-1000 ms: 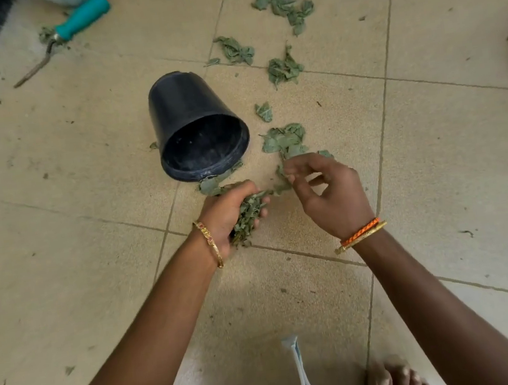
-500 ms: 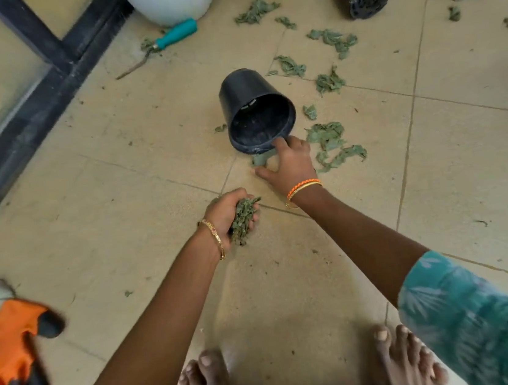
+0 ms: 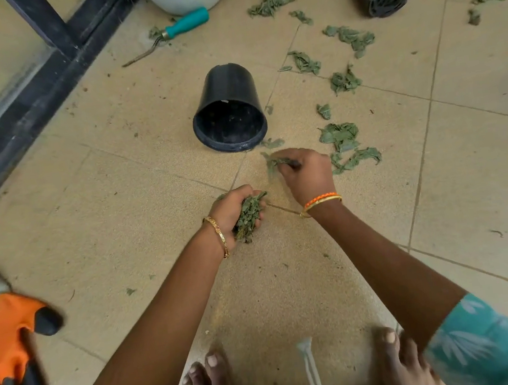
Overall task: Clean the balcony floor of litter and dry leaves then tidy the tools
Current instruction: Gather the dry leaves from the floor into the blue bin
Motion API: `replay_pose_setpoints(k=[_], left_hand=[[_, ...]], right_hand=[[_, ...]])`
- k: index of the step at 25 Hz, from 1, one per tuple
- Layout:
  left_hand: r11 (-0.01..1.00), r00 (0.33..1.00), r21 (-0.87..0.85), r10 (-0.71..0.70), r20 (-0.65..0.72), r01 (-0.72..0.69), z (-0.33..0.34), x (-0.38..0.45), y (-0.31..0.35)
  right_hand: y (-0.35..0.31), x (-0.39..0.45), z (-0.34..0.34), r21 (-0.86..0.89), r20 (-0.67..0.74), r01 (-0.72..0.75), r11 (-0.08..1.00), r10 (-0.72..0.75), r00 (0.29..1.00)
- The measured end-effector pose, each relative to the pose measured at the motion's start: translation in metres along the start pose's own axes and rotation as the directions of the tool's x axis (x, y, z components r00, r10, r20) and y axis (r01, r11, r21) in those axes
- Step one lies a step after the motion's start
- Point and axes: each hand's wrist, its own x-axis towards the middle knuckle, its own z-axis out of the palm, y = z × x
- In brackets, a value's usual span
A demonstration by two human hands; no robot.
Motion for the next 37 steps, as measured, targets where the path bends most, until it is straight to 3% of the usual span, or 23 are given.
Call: replay_pose_setpoints(k=[4, 8, 10, 11, 13, 14, 16, 20, 23, 25, 27, 30, 33, 37], left_hand=[[0.997, 0.999, 0.066, 0.049, -0.008, -0.048, 0.005, 0.004, -0.003], [0.999, 0.999, 0.027, 0.044, -0.012, -0.044, -0.001, 0.006, 0.004], [0.998, 0.999, -0.04, 0.046, -0.021, -0.047, -0.007, 0.005, 0.009], [0.996, 0.999, -0.084, 0.041, -0.022, -0.042, -0.01, 0.004, 0.01], [0.984, 1.0, -0.179, 0.021, -0.008, -0.022, -0.015, 0.001, 0.011], [0.976, 1.0, -0.218, 0.009, -0.003, -0.009, -0.017, -0.001, 0.011], [0.965, 1.0, -0.261, -0.006, -0.007, 0.004, -0.019, -0.003, 0.009], [0.963, 0.998, -0.267, 0.003, -0.062, -0.02, -0.02, -0.005, 0.012], [0.964, 0.996, -0.264, 0.014, -0.086, -0.037, -0.024, -0.008, 0.016], [0.965, 0.996, -0.261, 0.016, -0.091, -0.04, -0.029, -0.01, 0.017], [0.967, 0.996, -0.25, 0.019, -0.09, -0.041, -0.034, -0.009, 0.018], [0.97, 0.998, -0.236, 0.046, -0.046, -0.056, -0.034, -0.006, 0.018], [0.97, 0.999, -0.242, 0.037, -0.006, -0.037, -0.031, -0.004, 0.019], [0.961, 0.999, -0.277, 0.003, 0.043, 0.009, -0.029, -0.006, 0.02]], right_hand=[[-0.019, -0.029, -0.002, -0.032, 0.292, 0.152, 0.988, -0.136, 0.947], [-0.022, -0.025, 0.005, -0.285, 0.434, 0.218, 0.934, -0.077, 0.897], [-0.025, -0.016, 0.003, -0.321, 0.497, 0.203, 0.925, -0.018, 0.867], [-0.027, -0.009, 0.0, -0.264, 0.48, 0.127, 0.956, 0.016, 0.877], [-0.029, 0.013, -0.007, -0.086, 0.309, -0.096, 0.992, 0.118, 0.944], [-0.028, 0.025, -0.009, -0.019, 0.23, -0.155, 0.988, 0.155, 0.961], [-0.03, 0.043, -0.008, 0.06, 0.256, -0.158, 0.986, 0.137, 0.957], [-0.04, 0.059, 0.018, 0.146, 0.468, -0.027, 0.989, -0.045, 0.883], [-0.039, 0.072, 0.021, 0.178, 0.43, -0.003, 0.984, -0.075, 0.9], [-0.027, 0.08, 0.016, 0.054, 0.366, 0.016, 0.998, -0.035, 0.93], [-0.015, 0.079, 0.017, -0.163, 0.452, 0.07, 0.984, 0.011, 0.892], [0.002, 0.055, 0.034, -0.354, 0.634, 0.419, 0.837, -0.115, 0.765], [0.019, 0.037, 0.04, -0.266, 0.51, 0.594, 0.759, -0.412, 0.755], [0.039, 0.024, 0.021, -0.438, 0.248, 0.482, 0.759, -0.414, 0.876]])
